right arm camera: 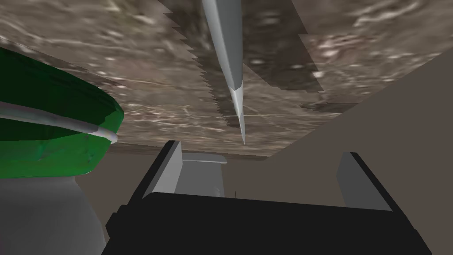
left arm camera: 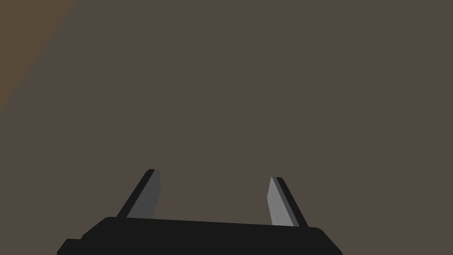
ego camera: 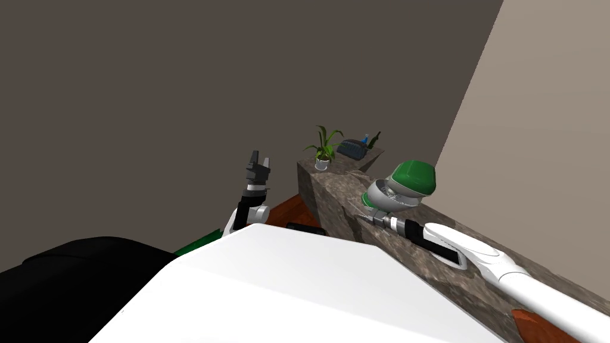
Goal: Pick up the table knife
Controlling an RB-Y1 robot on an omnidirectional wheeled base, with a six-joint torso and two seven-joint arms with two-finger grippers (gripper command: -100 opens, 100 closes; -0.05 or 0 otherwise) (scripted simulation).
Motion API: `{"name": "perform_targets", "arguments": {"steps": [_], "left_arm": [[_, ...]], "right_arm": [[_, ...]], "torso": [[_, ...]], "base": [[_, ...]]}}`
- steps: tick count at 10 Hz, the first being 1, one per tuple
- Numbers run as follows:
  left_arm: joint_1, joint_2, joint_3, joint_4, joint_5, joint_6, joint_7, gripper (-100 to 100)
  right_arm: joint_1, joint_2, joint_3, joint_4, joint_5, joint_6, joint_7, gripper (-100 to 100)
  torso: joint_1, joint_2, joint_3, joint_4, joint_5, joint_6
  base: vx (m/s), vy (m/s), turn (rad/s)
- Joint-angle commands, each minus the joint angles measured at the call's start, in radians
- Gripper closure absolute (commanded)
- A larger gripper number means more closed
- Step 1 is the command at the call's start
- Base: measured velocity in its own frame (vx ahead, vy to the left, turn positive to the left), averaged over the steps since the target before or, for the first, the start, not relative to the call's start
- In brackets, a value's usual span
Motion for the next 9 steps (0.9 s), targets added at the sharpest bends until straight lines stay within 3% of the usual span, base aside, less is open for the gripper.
{"name": "perform_targets", "arguments": {"steps": [1, 2, 3, 4, 5, 9], "left_arm": [[0.000, 0.000, 0.000, 0.000, 0.000, 0.000, 0.000, 0], [0.000, 0.000, 0.000, 0.000, 0.000, 0.000, 0.000, 0], [0.000, 0.000, 0.000, 0.000, 0.000, 0.000, 0.000, 0], [0.000, 0.000, 0.000, 0.000, 0.000, 0.000, 0.000, 0], [0.000, 0.000, 0.000, 0.000, 0.000, 0.000, 0.000, 0], [0.000, 0.000, 0.000, 0.000, 0.000, 0.000, 0.000, 0]], "right_arm": [[0.006, -0.036, 0.017, 0.008, 0.011, 0.001, -0.005, -100], [0.009, -0.054, 0.032, 0.022, 0.020, -0.003, -0.004, -100], [0.012, -0.043, 0.018, 0.016, 0.012, -0.004, 0.001, -100], [0.010, -0.044, 0.021, 0.020, 0.013, -0.006, 0.000, 0], [0.003, -0.034, 0.026, 0.031, 0.012, 0.012, -0.011, -100], [-0.025, 0.007, 0.050, 0.076, 0.007, 0.085, -0.058, -100]], "torso": [[0.000, 0.000, 0.000, 0.000, 0.000, 0.000], [0.001, 0.000, 0.000, 0.000, 0.000, 0.000], [0.002, -0.001, 0.000, 0.000, 0.000, 0.000], [0.003, -0.002, -0.001, 0.000, 0.001, 0.000], [0.005, -0.003, -0.002, -0.001, 0.001, 0.000], [0.004, 0.005, 0.003, 0.001, 0.001, -0.001]], "base": [[-0.039, -0.058, 0.072], [-0.039, -0.052, 0.081], [-0.017, -0.025, 0.019], [-0.003, -0.005, -0.003], [-0.039, -0.013, 0.216], [-0.124, -0.028, 0.301]]}}
